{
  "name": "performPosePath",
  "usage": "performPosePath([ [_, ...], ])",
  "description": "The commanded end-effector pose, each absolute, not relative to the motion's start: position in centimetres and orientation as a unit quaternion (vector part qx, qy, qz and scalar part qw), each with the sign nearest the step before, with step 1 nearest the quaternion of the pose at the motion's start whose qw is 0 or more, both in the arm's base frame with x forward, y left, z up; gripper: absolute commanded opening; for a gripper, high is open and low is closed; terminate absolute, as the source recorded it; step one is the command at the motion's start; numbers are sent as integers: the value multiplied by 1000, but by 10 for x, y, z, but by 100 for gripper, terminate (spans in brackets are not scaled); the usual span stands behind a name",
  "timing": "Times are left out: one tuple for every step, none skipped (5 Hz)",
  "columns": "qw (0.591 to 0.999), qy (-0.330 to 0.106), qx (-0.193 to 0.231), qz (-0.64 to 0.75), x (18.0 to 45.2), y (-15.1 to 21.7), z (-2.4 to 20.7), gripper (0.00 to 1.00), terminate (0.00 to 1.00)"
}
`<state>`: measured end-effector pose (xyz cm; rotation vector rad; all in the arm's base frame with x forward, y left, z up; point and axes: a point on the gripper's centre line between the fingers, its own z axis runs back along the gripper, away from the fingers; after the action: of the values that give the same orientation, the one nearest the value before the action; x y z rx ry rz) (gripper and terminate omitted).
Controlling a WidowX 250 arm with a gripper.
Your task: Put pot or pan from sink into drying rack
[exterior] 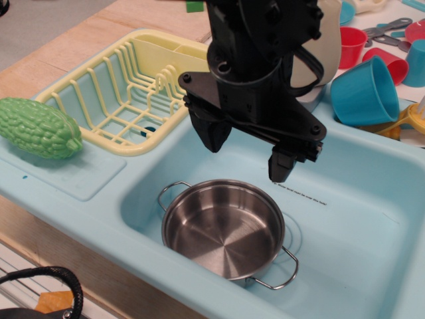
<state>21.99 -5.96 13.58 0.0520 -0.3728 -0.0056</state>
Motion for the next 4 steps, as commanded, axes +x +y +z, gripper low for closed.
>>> performPosePath([
  [982, -185, 26, -3, 220, -60, 136, 100, 0],
  [963, -234, 33, -128, 214, -54, 137, 100, 0],
  [942, -225, 6, -248, 216, -50, 131, 100, 0],
  [914, -212, -13, -344, 229, -45, 125, 100, 0],
])
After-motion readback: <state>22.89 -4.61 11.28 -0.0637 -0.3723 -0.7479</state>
